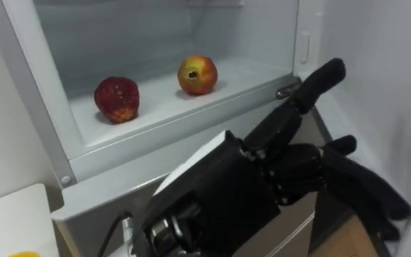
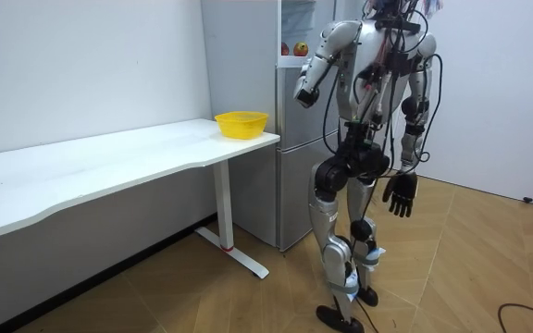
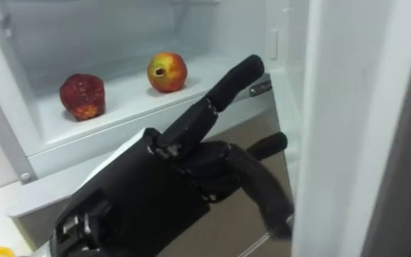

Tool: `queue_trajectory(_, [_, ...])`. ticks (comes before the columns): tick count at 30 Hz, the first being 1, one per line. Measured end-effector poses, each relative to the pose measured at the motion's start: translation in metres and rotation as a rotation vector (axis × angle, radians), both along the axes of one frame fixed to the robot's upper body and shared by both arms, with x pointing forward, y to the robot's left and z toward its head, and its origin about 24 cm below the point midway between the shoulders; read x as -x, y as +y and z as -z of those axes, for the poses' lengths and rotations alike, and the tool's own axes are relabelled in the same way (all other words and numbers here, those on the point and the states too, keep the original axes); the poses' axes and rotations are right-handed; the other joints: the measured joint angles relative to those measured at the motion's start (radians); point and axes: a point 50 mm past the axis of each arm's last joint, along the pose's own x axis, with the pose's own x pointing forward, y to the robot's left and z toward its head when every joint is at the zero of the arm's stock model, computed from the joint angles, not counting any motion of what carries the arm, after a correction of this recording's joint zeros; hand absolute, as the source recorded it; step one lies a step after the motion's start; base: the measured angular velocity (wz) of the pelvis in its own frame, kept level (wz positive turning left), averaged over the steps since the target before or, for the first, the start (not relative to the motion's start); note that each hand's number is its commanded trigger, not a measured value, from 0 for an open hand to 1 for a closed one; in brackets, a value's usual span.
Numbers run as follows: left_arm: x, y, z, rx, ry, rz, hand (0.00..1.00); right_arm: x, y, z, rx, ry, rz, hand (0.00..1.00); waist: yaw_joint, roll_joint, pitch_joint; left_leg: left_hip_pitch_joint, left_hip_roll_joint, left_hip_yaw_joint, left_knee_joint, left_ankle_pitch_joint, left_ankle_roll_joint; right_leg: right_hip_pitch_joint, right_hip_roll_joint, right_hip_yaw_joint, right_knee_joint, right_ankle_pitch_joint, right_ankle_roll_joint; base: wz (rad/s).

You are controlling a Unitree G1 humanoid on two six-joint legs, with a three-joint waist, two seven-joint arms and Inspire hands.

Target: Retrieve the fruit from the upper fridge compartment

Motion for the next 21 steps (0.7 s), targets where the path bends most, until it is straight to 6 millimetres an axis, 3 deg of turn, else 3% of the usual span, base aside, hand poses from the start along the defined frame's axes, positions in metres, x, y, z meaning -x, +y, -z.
queue_trajectory(8, [-0.004, 0.0, 0.004, -0.022, 0.013, -0.019, 0.0, -0.001, -0.003, -0.001, 0.008, -0.019, 0.043, 0.0, -0.013, 0.002, 0.0035, 0.006, 0.001, -0.001, 0.0, 0.0, 0.0, -0.002, 0.01, 0.024, -0.002, 0.003, -0.005, -0.09])
queue_trajectory(12, [-0.005, -0.007, -0.007, -0.04, -0.045, -0.001, 0.0, -0.001, -0.005, -0.002, 0.014, -0.019, 0.044, 0.0, -0.025, 0.006, 0.0054, 0.004, 0.0, -0.002, 0.0, 0.0, 0.0, -0.004, 0.01, 0.025, -0.003, 0.003, -0.005, -0.01])
queue_trajectory(21, [-0.007, -0.016, -0.02, -0.031, -0.101, 0.037, 0.0, -0.002, -0.017, -0.005, 0.042, -0.027, 0.058, 0.0, -0.026, 0.015, 0.0004, 0.004, 0.001, -0.001, 0.0, 0.0, 0.0, -0.005, 0.01, 0.031, -0.004, 0.003, -0.005, -0.02])
